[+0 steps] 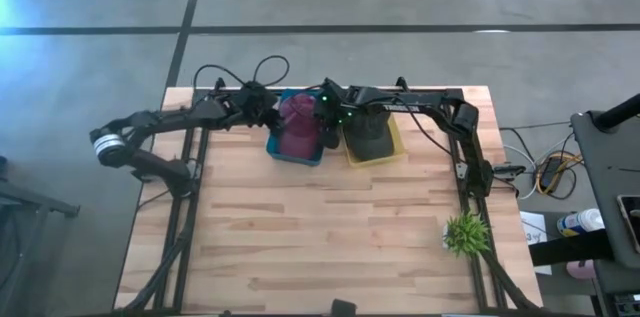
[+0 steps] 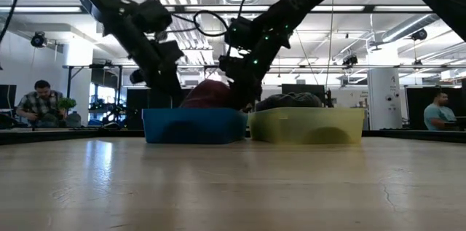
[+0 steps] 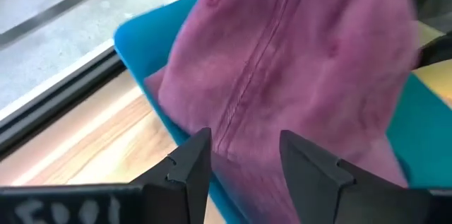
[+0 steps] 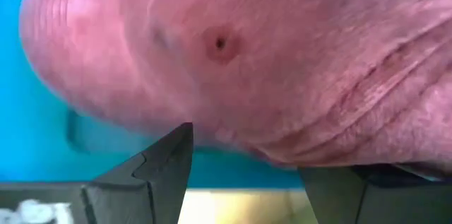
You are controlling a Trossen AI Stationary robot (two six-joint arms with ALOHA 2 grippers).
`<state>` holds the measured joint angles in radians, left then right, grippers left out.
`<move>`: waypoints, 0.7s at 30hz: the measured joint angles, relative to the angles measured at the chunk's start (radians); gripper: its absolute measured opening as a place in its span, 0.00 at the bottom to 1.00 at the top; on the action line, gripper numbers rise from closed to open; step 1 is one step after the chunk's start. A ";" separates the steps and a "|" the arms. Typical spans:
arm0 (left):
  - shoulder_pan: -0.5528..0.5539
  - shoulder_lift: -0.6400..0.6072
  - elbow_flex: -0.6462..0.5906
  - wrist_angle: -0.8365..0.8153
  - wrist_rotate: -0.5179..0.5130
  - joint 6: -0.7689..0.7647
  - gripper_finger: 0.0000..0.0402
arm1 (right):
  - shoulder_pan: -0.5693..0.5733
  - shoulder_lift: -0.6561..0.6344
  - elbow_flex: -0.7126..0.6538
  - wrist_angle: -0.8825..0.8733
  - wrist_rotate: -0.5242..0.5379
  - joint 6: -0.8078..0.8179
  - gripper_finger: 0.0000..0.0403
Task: Pick & Place hat
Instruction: Put the pink cap into the blue bin, then adjust the bins on the table
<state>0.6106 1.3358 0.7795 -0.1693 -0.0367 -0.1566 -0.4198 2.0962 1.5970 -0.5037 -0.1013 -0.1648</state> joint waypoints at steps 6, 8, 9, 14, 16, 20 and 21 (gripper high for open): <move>0.000 -0.152 0.000 -0.116 -0.018 -0.035 0.40 | 0.005 -0.049 0.000 -0.088 -0.005 0.000 0.57; 0.000 -0.198 0.000 -0.151 -0.034 -0.062 0.40 | 0.012 -0.076 0.000 -0.090 -0.004 0.001 0.57; -0.001 -0.217 0.000 -0.167 -0.044 -0.068 0.40 | 0.015 -0.088 0.000 -0.092 -0.004 0.005 0.57; -0.001 -0.260 -0.051 -0.220 -0.057 -0.074 0.40 | 0.040 -0.133 0.000 -0.112 -0.003 0.046 0.57; -0.002 -0.255 -0.102 -0.224 -0.057 -0.074 0.40 | 0.056 -0.151 -0.002 -0.142 -0.003 0.056 0.57; -0.006 -0.236 -0.205 -0.166 -0.051 -0.118 0.40 | 0.098 -0.180 -0.017 -0.211 0.038 0.061 0.57; -0.006 -0.235 -0.226 -0.137 -0.037 -0.137 0.40 | 0.110 -0.188 -0.025 -0.231 0.061 0.061 0.57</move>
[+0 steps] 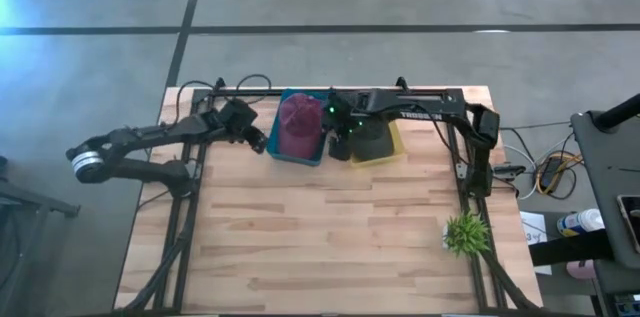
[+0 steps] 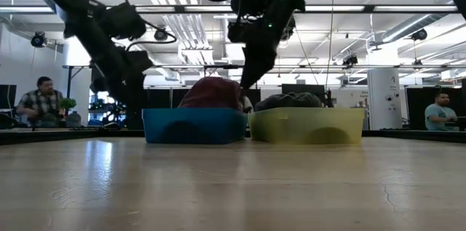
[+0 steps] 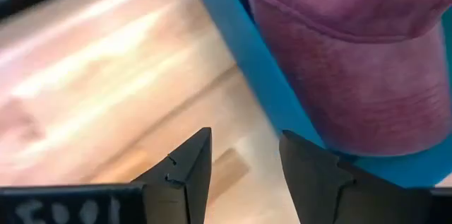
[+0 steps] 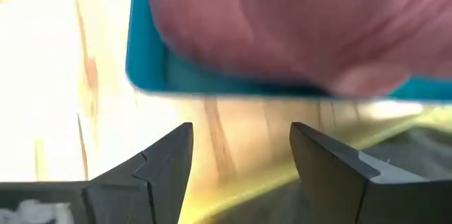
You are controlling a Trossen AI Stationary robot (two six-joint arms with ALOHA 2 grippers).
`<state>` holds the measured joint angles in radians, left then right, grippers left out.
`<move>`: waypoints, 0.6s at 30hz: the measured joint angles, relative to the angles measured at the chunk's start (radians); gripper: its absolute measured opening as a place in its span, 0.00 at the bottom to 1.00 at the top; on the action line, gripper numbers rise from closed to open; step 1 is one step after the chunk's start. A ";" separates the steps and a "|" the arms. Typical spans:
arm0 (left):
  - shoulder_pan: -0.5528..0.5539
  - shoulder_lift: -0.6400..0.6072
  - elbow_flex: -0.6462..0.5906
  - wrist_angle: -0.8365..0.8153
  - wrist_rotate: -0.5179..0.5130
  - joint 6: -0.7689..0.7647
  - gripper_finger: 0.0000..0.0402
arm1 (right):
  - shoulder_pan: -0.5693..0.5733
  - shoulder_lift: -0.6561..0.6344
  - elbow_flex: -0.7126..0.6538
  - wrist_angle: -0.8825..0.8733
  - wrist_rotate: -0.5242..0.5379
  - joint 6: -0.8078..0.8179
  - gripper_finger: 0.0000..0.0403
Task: Pick & Place hat
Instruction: Adjust the bins on the table
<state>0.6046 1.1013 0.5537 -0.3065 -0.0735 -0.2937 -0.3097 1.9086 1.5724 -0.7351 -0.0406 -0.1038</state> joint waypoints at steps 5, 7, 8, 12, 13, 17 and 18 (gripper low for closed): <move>-0.029 0.001 -0.083 0.151 0.036 -0.054 0.40 | 0.054 -0.082 -0.097 -0.026 0.052 0.053 0.57; -0.044 0.001 -0.100 0.186 0.035 -0.060 0.40 | 0.079 -0.138 -0.156 -0.027 0.098 0.099 0.57; -0.053 0.002 -0.106 0.194 0.036 -0.067 0.40 | 0.089 -0.172 -0.189 -0.032 0.121 0.124 0.56; -0.089 0.023 -0.118 0.232 0.061 -0.086 0.40 | 0.107 -0.316 -0.330 -0.055 0.199 0.263 0.55; -0.099 0.031 -0.117 0.245 0.069 -0.090 0.40 | 0.105 -0.351 -0.363 -0.077 0.227 0.313 0.55; -0.143 0.057 -0.093 0.246 0.095 -0.102 0.40 | 0.090 -0.487 -0.489 -0.135 0.350 0.514 0.54; -0.153 0.059 -0.086 0.244 0.108 -0.103 0.40 | 0.083 -0.517 -0.517 -0.135 0.366 0.556 0.54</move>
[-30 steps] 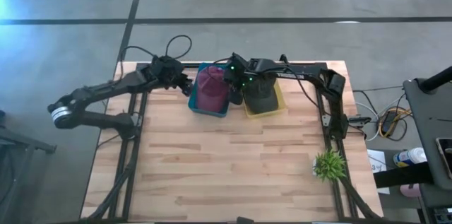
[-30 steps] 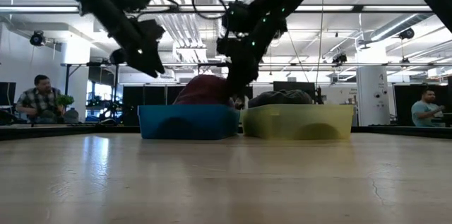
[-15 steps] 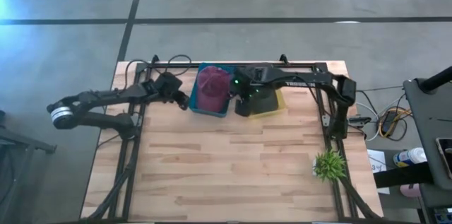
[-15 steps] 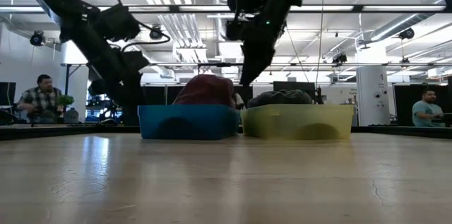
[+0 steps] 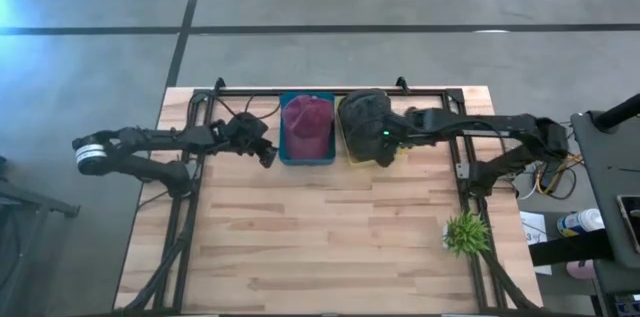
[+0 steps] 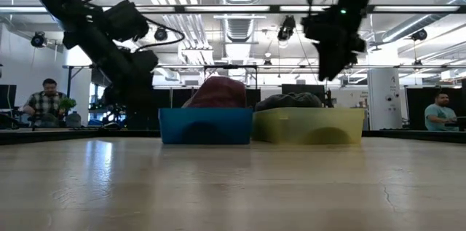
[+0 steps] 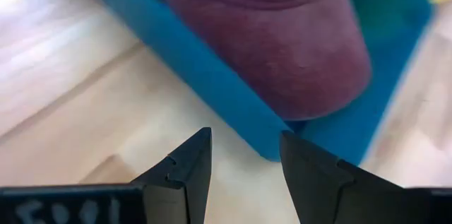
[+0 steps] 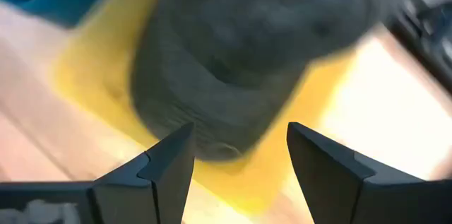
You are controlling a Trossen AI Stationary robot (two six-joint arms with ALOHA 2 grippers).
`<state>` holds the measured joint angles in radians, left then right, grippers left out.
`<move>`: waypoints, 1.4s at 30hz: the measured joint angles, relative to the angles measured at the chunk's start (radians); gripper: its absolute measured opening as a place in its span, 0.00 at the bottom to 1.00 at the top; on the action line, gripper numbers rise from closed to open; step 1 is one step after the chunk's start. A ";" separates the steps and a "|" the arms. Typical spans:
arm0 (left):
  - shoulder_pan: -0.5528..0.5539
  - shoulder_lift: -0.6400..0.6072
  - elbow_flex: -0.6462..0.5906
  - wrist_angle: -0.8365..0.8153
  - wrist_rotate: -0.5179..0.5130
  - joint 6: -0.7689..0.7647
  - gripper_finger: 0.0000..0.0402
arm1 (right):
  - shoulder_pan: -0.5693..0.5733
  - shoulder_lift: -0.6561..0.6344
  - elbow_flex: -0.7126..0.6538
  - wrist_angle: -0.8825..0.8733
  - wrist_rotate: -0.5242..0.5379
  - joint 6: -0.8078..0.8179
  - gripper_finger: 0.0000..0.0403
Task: Pick & Place hat
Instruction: Adjust the bins on the table, then return to Home Position
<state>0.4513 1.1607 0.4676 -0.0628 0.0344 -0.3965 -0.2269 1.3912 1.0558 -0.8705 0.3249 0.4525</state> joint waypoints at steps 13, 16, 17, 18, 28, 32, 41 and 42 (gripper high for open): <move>-0.056 -0.043 0.162 -0.296 0.011 0.029 0.40 | -0.103 -0.104 -0.292 0.059 -0.056 0.195 0.54; -0.056 -0.048 0.189 -0.320 0.008 0.025 0.40 | -0.103 -0.092 -0.325 0.153 -0.117 0.188 0.54; -0.057 -0.048 0.196 -0.323 0.008 0.015 0.40 | -0.102 -0.088 -0.331 0.188 -0.141 0.188 0.54; -0.058 -0.049 0.204 -0.328 0.008 0.005 0.40 | -0.101 -0.084 -0.336 0.218 -0.160 0.189 0.54; -0.136 -0.052 0.289 -0.392 0.006 -0.090 0.40 | -0.101 -0.056 -0.300 0.308 -0.122 0.118 0.54; -0.215 -0.052 0.334 -0.397 -0.002 -0.140 0.40 | -0.092 -0.103 -0.276 0.301 -0.114 0.085 0.54; -0.395 -0.066 0.465 -0.391 -0.019 -0.300 0.40 | 0.078 -0.369 -0.226 0.301 -0.114 -0.011 0.54; -0.426 -0.072 0.481 -0.390 -0.028 -0.285 0.40 | 0.108 -0.406 -0.219 0.302 -0.115 -0.017 0.54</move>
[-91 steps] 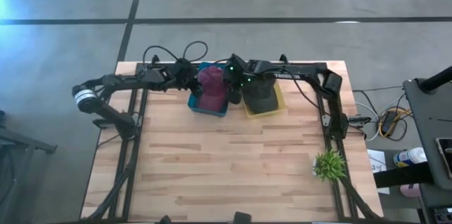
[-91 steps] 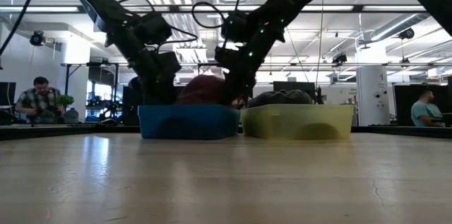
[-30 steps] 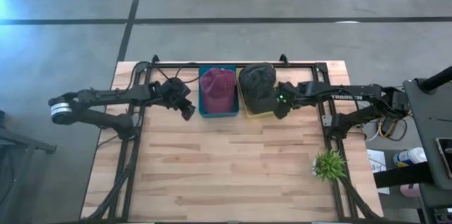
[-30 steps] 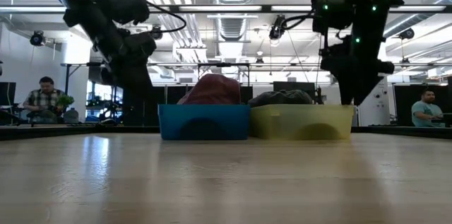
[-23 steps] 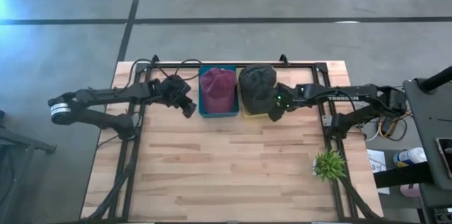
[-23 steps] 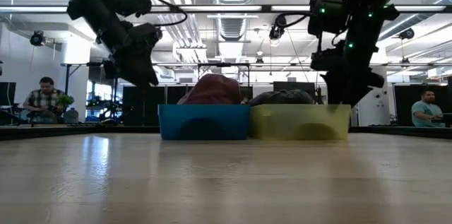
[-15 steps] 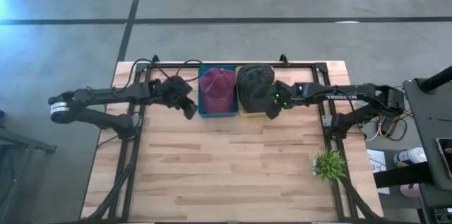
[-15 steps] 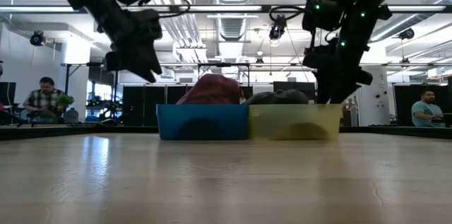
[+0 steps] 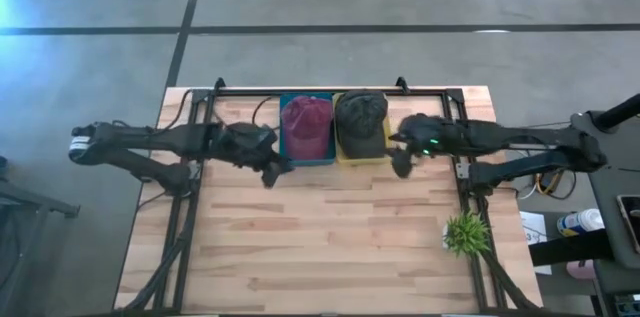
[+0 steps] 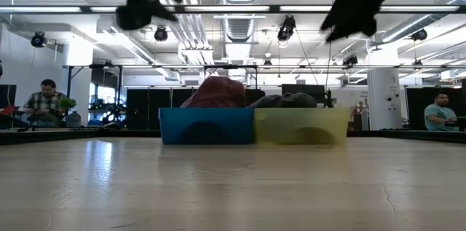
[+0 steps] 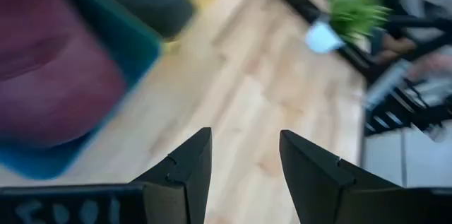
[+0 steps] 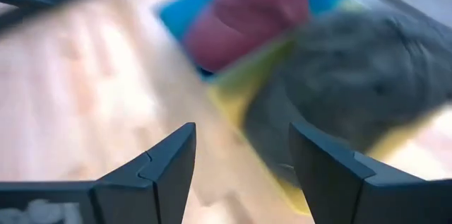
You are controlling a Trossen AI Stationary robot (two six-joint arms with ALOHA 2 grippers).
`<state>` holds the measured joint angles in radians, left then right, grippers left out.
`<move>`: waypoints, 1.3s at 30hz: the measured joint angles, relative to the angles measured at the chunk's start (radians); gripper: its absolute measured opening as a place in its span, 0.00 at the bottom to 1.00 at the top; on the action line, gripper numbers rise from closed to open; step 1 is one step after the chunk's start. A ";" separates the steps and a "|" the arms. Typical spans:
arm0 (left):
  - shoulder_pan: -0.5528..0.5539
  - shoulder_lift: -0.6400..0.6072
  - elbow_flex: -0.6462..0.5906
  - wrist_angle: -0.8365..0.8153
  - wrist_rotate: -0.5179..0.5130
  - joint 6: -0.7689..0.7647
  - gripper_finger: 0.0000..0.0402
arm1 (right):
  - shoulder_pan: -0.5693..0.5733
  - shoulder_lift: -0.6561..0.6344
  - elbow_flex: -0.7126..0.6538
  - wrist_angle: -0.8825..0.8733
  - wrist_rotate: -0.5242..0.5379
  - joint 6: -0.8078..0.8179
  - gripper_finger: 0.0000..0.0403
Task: Pick & Place hat
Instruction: Return to Home Position
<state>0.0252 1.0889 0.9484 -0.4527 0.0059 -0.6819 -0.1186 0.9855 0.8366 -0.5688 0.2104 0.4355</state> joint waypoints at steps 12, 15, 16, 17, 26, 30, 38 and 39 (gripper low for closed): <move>-0.129 -0.054 0.063 0.204 0.120 -0.031 0.40 | 0.270 -0.390 -0.019 0.067 -0.027 0.074 0.54; -0.126 -0.071 0.063 0.279 0.178 -0.001 0.40 | 0.338 -0.416 -0.073 0.140 -0.028 0.121 0.54; -0.125 -0.081 0.063 0.276 0.175 0.008 0.40 | 0.363 -0.416 -0.094 0.160 -0.028 0.139 0.54; -0.125 -0.090 0.063 0.270 0.176 0.018 0.40 | 0.386 -0.415 -0.113 0.180 -0.027 0.148 0.54; -0.136 -0.254 0.033 0.226 0.179 0.100 0.40 | 0.482 -0.408 -0.308 0.381 -0.040 0.369 0.54; -0.136 -0.360 -0.070 0.303 0.183 0.149 0.40 | 0.508 -0.403 -0.436 0.725 -0.083 0.316 0.54; -0.136 -0.574 -0.373 0.496 0.250 0.150 0.40 | 0.508 -0.441 -0.671 1.169 -0.062 0.239 0.54; -0.135 -0.604 -0.404 0.499 0.250 0.143 0.40 | 0.508 -0.454 -0.691 1.185 -0.053 0.227 0.54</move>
<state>-0.1102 0.4853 0.5448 0.0466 0.2558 -0.5391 0.3899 0.5313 0.1459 0.6158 0.1570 0.6622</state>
